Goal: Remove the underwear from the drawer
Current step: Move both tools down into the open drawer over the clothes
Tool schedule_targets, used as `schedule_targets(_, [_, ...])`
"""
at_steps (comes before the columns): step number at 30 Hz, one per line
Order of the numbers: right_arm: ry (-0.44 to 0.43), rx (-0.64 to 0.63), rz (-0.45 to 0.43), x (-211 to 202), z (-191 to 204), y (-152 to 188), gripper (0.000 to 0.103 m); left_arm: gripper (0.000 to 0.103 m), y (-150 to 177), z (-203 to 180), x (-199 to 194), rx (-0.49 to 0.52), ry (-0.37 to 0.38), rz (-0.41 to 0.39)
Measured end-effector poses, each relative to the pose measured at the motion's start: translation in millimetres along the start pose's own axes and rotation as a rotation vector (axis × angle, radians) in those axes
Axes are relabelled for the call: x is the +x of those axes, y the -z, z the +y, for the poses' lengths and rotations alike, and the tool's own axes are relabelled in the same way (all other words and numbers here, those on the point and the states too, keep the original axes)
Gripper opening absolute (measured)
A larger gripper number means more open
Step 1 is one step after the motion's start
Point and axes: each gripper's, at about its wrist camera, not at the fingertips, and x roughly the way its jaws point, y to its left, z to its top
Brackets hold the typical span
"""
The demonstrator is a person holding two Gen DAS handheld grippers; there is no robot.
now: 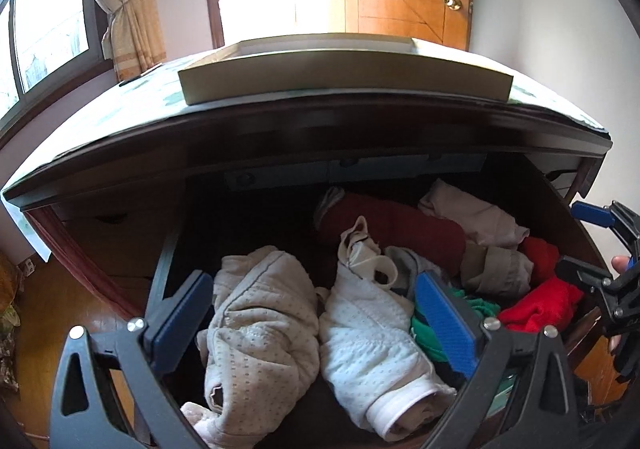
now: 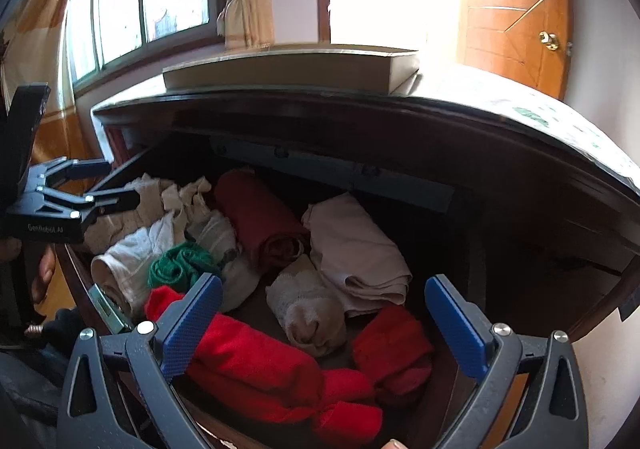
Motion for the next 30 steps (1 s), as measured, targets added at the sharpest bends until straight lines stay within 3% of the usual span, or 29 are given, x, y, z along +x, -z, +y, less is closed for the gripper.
schedule_targets(4, [0.005, -0.059, 0.092, 8, 4, -8, 0.102, 0.103, 0, 6, 2, -0.013, 0.000, 0.008])
schedule_targets(9, [0.082, -0.161, 0.160, 18, 14, -16, 0.102, 0.103, -1, 11, 3, -0.018, 0.009, 0.020])
schedule_targets(13, [0.050, -0.197, 0.212, 25, 17, -21, 0.102, 0.103, -5, 16, 1, -0.008, -0.003, 0.020])
schedule_targets(20, [0.017, -0.210, 0.244, 43, 27, -39, 0.101, 0.103, -7, 43, 3, -0.084, -0.024, 0.029])
schedule_targets(25, [-0.012, -0.274, 0.264, 61, 45, -52, 0.087, 0.103, -6, 46, 4, -0.084, -0.026, 0.034])
schedule_targets(30, [0.010, -0.339, 0.272, 79, 57, -62, 0.079, 0.103, -7, 50, 4, -0.069, -0.033, 0.038])
